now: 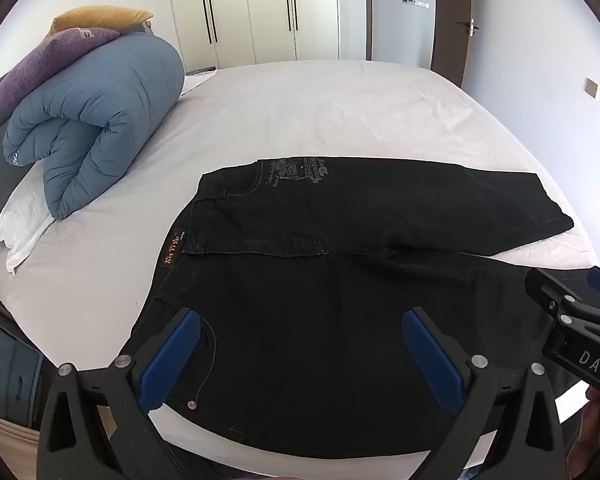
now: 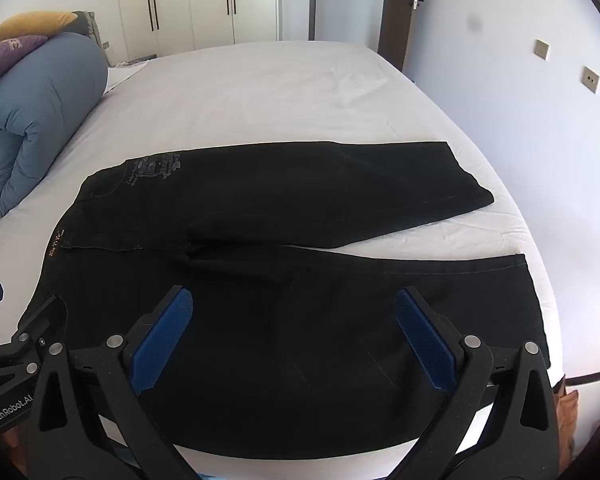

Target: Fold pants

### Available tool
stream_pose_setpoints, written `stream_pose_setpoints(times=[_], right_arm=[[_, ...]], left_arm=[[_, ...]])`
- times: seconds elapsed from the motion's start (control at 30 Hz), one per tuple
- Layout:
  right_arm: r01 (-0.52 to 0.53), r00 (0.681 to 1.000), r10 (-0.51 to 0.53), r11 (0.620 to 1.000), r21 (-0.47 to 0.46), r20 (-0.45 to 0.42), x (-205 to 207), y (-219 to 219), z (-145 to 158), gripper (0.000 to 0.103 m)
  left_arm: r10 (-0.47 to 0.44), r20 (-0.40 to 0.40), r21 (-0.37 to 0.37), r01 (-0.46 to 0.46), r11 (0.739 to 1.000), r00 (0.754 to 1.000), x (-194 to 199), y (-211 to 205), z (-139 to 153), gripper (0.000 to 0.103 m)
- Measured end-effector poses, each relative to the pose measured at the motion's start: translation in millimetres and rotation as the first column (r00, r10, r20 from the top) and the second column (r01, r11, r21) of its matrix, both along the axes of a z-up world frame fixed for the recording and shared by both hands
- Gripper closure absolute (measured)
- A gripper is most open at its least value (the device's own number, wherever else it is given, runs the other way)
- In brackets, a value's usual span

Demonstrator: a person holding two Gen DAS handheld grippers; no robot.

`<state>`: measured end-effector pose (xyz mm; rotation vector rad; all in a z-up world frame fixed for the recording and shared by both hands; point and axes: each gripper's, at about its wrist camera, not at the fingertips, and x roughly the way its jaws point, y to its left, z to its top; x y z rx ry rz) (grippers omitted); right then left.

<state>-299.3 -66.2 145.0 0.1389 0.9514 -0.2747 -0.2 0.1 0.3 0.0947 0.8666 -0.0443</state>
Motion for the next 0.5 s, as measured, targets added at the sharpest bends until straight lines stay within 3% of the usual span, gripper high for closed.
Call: stream_pose_setpoints(times=[0.5], right_arm=[[-0.002, 1.000, 0.002, 1.000, 0.002, 0.009, -3.0, -1.8, -0.8, 0.000]], left_arm=[[0.003, -0.012, -0.012, -0.003, 1.000, 1.000, 0.3, 2.4, -0.5, 0.000]])
